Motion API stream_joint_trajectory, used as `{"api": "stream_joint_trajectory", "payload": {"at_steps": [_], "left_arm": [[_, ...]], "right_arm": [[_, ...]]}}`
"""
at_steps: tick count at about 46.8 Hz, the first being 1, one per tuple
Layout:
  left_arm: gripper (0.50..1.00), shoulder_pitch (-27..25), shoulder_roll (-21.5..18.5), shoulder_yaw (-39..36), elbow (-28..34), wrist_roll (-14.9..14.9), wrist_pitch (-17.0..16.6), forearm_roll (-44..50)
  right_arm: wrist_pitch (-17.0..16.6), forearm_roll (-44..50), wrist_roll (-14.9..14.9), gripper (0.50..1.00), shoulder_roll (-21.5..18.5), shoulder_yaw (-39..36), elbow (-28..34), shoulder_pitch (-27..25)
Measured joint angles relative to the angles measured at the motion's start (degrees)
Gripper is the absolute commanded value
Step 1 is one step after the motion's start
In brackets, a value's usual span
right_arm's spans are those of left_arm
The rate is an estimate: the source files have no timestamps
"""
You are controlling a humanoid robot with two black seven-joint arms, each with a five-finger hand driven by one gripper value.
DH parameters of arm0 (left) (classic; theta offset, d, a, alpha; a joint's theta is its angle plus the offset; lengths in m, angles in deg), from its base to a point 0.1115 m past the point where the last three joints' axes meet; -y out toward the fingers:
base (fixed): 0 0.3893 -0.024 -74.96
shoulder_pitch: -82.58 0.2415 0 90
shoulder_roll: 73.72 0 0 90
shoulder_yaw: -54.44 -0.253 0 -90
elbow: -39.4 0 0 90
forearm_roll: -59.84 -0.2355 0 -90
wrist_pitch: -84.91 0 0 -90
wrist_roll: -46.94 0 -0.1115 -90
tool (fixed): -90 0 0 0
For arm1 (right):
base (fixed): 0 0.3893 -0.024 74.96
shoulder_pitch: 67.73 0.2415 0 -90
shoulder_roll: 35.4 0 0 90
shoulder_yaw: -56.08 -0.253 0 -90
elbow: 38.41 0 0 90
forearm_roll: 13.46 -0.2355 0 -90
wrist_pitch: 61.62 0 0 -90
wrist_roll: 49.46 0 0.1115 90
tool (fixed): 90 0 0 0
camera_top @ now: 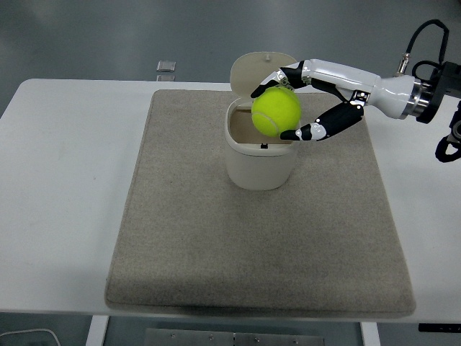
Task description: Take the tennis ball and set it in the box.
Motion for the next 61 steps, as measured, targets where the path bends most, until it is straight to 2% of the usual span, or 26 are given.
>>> {"api": "stream_joint_trajectory", "payload": {"at_steps": [6, 11, 23, 31, 36, 49, 54, 56, 61], "left_arm": [[0.992, 0.0, 0.0, 0.0, 0.0, 0.0, 0.0, 0.0], [0.992, 0.0, 0.0, 0.0, 0.0, 0.0, 0.0, 0.0], [0.992, 0.0, 0.0, 0.0, 0.0, 0.0, 0.0, 0.0], [0.992, 0.0, 0.0, 0.0, 0.0, 0.0, 0.0, 0.0], [0.992, 0.0, 0.0, 0.0, 0.0, 0.0, 0.0, 0.0], [0.992, 0.0, 0.0, 0.0, 0.0, 0.0, 0.0, 0.0], [0.992, 0.0, 0.0, 0.0, 0.0, 0.0, 0.0, 0.0], [0.992, 0.0, 0.0, 0.0, 0.0, 0.0, 0.0, 0.0], [0.992, 0.0, 0.0, 0.0, 0.0, 0.0, 0.0, 0.0]], "right_arm": [[2.8, 0.0, -2.4, 0.5, -2.5, 0.6, 1.6, -0.1], [3.4, 0.1, -4.6, 0.5, -3.9, 0.8, 2.8, -0.4], [4.2, 0.6, -5.6, 0.5, -5.0, 0.8, 3.8, -1.2], [5.1, 0.8, -7.6, 0.6, -5.0, 0.9, 4.8, -1.6], [5.2, 0.8, -10.3, 0.67, -4.7, 0.9, 5.0, -1.8], [5.3, 0.4, -11.1, 0.75, -4.1, 0.7, 5.0, -1.9], [5.3, 0.3, -11.1, 0.762, -4.1, 0.7, 5.0, -1.9], [5.3, 0.2, -11.1, 0.795, -4.1, 0.7, 5.1, -1.9], [5.3, 0.1, -11.1, 0.827, -4.1, 0.7, 5.0, -1.9]]}}
